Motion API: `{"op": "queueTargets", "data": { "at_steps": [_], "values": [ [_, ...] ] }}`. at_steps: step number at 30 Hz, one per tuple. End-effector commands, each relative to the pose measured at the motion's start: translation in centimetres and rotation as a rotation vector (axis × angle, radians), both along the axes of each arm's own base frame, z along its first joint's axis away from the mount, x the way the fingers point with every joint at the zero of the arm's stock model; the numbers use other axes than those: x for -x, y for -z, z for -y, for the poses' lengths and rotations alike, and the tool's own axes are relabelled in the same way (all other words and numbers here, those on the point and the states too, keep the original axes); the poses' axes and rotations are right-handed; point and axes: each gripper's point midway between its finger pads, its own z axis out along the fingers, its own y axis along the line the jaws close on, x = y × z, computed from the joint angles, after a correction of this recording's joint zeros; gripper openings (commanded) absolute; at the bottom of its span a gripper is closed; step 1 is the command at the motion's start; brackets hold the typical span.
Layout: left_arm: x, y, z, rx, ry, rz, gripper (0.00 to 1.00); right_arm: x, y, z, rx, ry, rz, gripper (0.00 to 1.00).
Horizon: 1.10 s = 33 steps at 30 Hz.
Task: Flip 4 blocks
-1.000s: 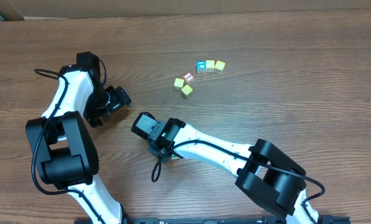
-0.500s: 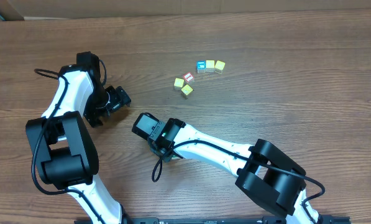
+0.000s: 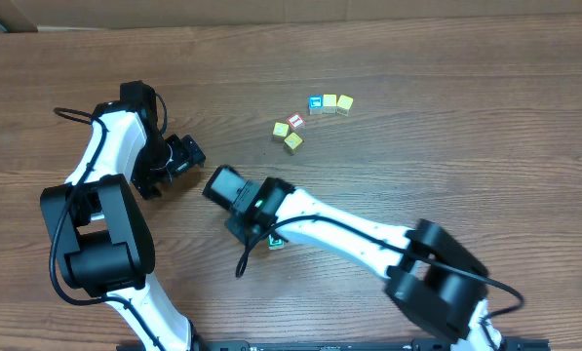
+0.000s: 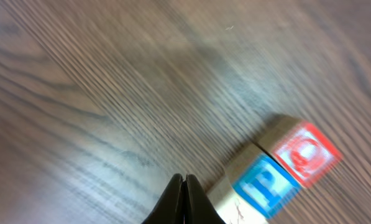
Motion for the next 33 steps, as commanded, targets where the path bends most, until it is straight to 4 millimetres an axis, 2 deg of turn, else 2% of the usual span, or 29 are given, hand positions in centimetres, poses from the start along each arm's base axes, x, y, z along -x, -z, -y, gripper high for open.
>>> {"op": "queueTargets", "data": {
  "at_steps": [1,6,11,16,20,26,33],
  "values": [
    [-0.4,-0.4,0.1,-0.013,0.006,0.013,1.0,-2.1,-6.1,1.3,-0.167,0.232,-0.055,0.04],
    [-0.4,-0.4,0.1,-0.013,0.006,0.014,1.0,-3.6,-4.6,7.8,-0.118,0.557,-0.282,0.04],
    [-0.4,-0.4,0.1,-0.013,0.006,0.014,1.0,-3.0,-2.0,10.7,-0.167,0.659,-0.525,0.04],
    [-0.4,-0.4,0.1,-0.013,0.006,0.013,1.0,-1.2,1.8,11.5,-0.193,0.751,-0.648,0.04],
    [-0.4,-0.4,0.1,-0.013,0.006,0.014,1.0,0.5,3.9,10.1,-0.228,0.721,-0.666,0.04],
    [-0.4,-0.4,0.1,-0.013,0.006,0.013,1.0,1.3,4.3,8.2,-0.253,0.659,-0.63,0.04],
    [-0.4,-0.4,0.1,-0.013,0.006,0.014,1.0,0.7,4.2,7.6,-0.278,0.646,-0.599,0.04]
  ]
}}
